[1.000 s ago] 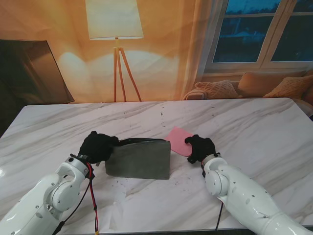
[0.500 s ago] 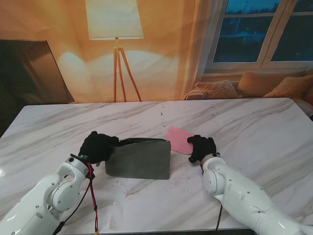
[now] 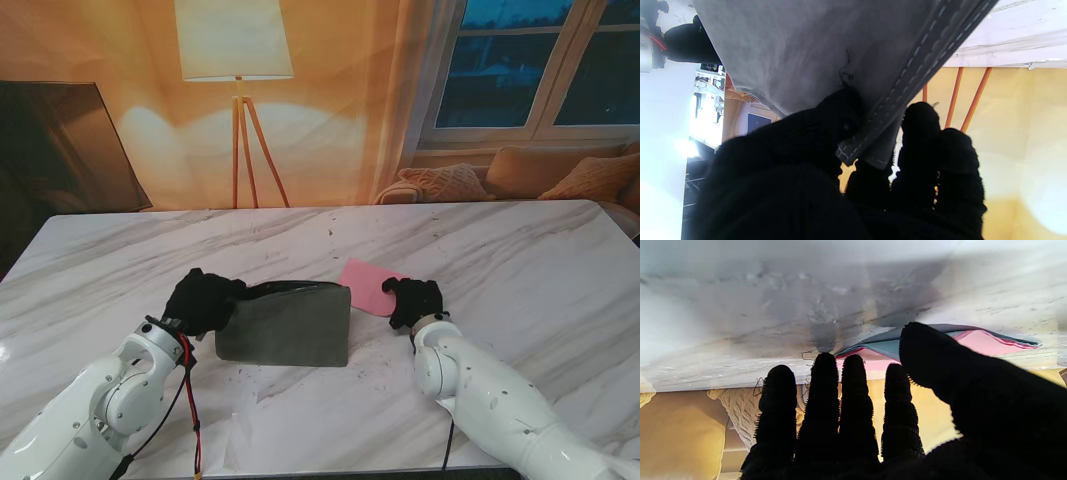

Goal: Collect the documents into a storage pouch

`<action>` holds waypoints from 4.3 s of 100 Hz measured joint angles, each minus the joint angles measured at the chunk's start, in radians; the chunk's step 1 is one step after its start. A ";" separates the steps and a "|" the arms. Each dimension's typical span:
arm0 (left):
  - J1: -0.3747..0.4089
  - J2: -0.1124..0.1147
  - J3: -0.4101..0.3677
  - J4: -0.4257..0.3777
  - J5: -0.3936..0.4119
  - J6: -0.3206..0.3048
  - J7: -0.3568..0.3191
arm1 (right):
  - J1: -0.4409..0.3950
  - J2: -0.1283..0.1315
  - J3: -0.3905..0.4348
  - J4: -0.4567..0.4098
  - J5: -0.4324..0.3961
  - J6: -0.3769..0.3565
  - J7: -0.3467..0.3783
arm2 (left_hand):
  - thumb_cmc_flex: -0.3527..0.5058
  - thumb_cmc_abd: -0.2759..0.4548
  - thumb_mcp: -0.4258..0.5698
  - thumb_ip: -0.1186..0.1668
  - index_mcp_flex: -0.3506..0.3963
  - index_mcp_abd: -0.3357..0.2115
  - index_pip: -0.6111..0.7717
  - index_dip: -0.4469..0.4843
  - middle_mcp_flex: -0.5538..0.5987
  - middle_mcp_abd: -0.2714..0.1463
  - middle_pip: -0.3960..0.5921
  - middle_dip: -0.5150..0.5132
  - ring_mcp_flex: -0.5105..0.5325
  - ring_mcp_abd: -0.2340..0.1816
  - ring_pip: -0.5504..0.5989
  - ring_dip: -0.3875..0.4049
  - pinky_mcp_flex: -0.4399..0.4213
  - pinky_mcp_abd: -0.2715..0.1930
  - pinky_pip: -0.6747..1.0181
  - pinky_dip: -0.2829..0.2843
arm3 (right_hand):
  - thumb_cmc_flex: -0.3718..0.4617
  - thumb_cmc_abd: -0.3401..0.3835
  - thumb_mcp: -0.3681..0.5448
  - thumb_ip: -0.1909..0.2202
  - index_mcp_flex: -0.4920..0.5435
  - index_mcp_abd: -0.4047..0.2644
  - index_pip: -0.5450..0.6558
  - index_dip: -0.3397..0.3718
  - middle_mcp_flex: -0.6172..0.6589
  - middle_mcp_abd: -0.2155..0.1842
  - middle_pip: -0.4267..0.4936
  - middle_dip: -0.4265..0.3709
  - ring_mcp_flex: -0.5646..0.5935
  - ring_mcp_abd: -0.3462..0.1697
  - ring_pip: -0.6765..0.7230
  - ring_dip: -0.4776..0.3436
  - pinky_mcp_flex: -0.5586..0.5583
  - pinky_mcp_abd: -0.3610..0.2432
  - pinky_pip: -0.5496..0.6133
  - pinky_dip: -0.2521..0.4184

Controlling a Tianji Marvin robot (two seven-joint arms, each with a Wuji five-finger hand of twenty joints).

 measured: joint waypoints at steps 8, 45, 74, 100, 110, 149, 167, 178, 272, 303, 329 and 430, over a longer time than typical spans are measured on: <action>0.000 0.000 0.000 -0.001 0.000 -0.003 0.002 | 0.006 -0.004 -0.007 0.015 0.002 -0.008 -0.018 | 0.000 0.000 0.000 0.000 0.000 0.000 0.000 0.000 0.000 0.000 0.000 0.000 0.000 0.000 0.000 0.000 0.000 0.000 0.000 0.000 | 0.001 0.028 0.000 0.000 0.025 -0.011 0.014 -0.011 0.026 0.010 0.028 0.026 0.013 0.004 0.049 0.017 0.012 0.000 0.025 0.000; 0.003 -0.001 0.001 -0.003 0.001 -0.004 0.006 | 0.017 -0.020 -0.017 0.046 0.018 -0.023 -0.055 | 0.000 -0.001 0.003 0.000 0.000 0.000 0.000 0.000 0.000 -0.001 0.000 0.000 0.000 0.000 0.000 0.000 0.000 0.000 0.000 0.000 | -0.004 0.087 -0.015 0.001 0.200 -0.038 0.071 -0.019 0.056 0.034 0.165 0.146 0.058 0.006 0.187 0.080 0.041 0.000 0.094 0.000; 0.004 -0.001 0.001 -0.006 0.000 -0.004 0.006 | 0.027 -0.041 -0.021 0.076 0.048 -0.026 -0.095 | 0.000 -0.001 0.003 0.000 -0.001 0.001 0.000 0.000 0.000 -0.001 0.000 0.000 0.000 0.000 0.000 0.000 0.000 0.000 0.000 0.000 | 0.061 0.151 -0.143 -0.093 0.357 -0.065 0.259 -0.195 0.095 0.041 0.190 0.189 0.090 0.012 0.249 0.104 0.065 -0.001 0.139 -0.001; 0.013 -0.005 0.005 -0.013 -0.026 -0.003 0.015 | 0.029 -0.066 -0.009 0.096 0.077 -0.021 -0.139 | 0.000 -0.001 0.004 0.000 -0.003 0.002 0.000 0.002 0.000 -0.001 0.010 0.000 0.000 0.000 0.000 0.000 0.000 0.000 0.000 -0.001 | 0.091 0.192 -0.188 -0.105 0.497 -0.066 0.360 -0.184 0.106 0.039 0.194 0.195 0.090 0.012 0.251 0.104 0.042 -0.003 0.136 -0.011; 0.020 -0.006 0.003 -0.022 -0.019 -0.004 0.016 | 0.022 -0.069 0.009 0.091 0.075 -0.019 -0.146 | 0.000 -0.001 0.004 0.000 -0.009 0.002 0.000 0.002 0.000 -0.001 0.012 0.000 0.000 0.000 0.000 0.000 0.000 0.000 0.000 -0.001 | 0.091 0.202 -0.196 -0.105 0.497 -0.066 0.360 -0.126 0.106 0.023 0.186 0.189 0.089 0.012 0.223 0.095 -0.006 -0.003 0.080 -0.041; 0.026 -0.008 -0.002 -0.031 -0.010 -0.008 0.027 | -0.076 -0.042 0.168 -0.089 0.029 -0.041 -0.165 | 0.000 -0.001 0.004 0.000 -0.009 0.002 0.000 0.004 0.000 -0.001 0.012 0.000 0.000 0.000 0.000 -0.001 0.000 0.000 0.000 -0.001 | 0.091 0.245 -0.232 -0.105 0.491 -0.050 0.357 0.043 0.404 0.000 0.038 0.095 0.135 -0.001 0.035 0.005 -0.081 -0.013 -0.038 -0.081; 0.028 -0.008 -0.003 -0.032 -0.006 -0.014 0.046 | -0.098 -0.035 0.229 -0.130 0.001 -0.099 -0.215 | 0.000 -0.002 0.004 0.000 -0.009 0.002 0.000 0.012 0.000 -0.002 0.012 0.000 0.000 0.000 0.000 -0.001 0.000 0.000 0.000 -0.001 | 0.091 0.258 -0.258 -0.104 0.491 -0.056 0.345 0.057 0.550 0.021 0.042 0.089 0.278 0.037 0.061 0.003 -0.041 0.001 -0.026 -0.082; 0.028 -0.009 -0.004 -0.030 -0.001 -0.030 0.066 | -0.122 -0.025 0.277 -0.197 -0.008 -0.099 -0.207 | 0.000 -0.002 0.004 0.000 -0.009 0.000 0.000 0.026 0.000 -0.004 0.010 0.000 0.000 0.000 -0.001 -0.001 -0.001 0.000 0.000 -0.002 | 0.091 0.258 -0.261 -0.104 0.492 -0.057 0.345 0.058 0.590 0.022 0.055 0.102 0.331 0.049 0.095 0.005 -0.013 0.012 0.009 -0.077; 0.054 -0.021 -0.011 -0.037 -0.079 -0.019 0.069 | -0.227 0.001 0.476 -0.543 -0.003 -0.205 -0.183 | 0.042 -0.001 -0.024 -0.017 -0.006 -0.011 0.000 0.106 -0.002 -0.012 -0.002 0.000 -0.011 0.000 -0.036 -0.001 -0.036 0.000 -0.019 -0.025 | 0.089 0.258 -0.263 -0.107 0.507 -0.039 0.335 0.110 0.682 0.040 0.192 0.191 0.447 0.098 0.262 0.055 0.077 0.036 0.116 -0.028; 0.050 -0.031 0.006 -0.036 -0.163 -0.004 0.059 | -0.317 -0.007 0.513 -0.719 0.102 -0.257 -0.159 | 0.105 0.043 -0.119 -0.024 -0.006 -0.013 -0.025 0.189 -0.003 -0.012 -0.038 0.000 -0.019 0.000 -0.061 -0.003 -0.049 0.000 -0.031 -0.037 | 0.088 0.258 -0.263 -0.107 0.507 -0.038 0.335 0.119 0.682 0.040 0.194 0.196 0.447 0.098 0.262 0.055 0.077 0.036 0.116 -0.028; 0.035 -0.044 0.031 -0.018 -0.188 0.004 0.104 | -0.342 -0.019 0.510 -0.803 0.178 -0.272 -0.153 | 0.120 0.061 -0.152 -0.024 -0.007 -0.025 -0.039 0.220 -0.004 -0.012 -0.041 0.000 -0.019 0.000 -0.061 0.000 -0.049 0.000 -0.031 -0.038 | 0.088 0.258 -0.263 -0.108 0.507 -0.038 0.335 0.127 0.682 0.040 0.194 0.201 0.447 0.098 0.262 0.055 0.077 0.036 0.116 -0.028; -0.155 -0.096 0.185 0.185 -0.340 0.019 0.185 | -0.363 -0.046 0.463 -0.864 0.389 -0.336 -0.102 | 0.141 0.072 -0.179 -0.025 0.019 -0.040 -0.040 0.254 -0.043 -0.027 -0.076 -0.011 -0.031 0.000 -0.136 -0.021 -0.085 -0.002 -0.068 -0.064 | 0.088 0.263 -0.268 -0.109 0.507 -0.038 0.322 0.153 0.682 0.013 0.194 0.216 0.443 0.070 0.234 0.055 0.077 0.036 0.067 -0.037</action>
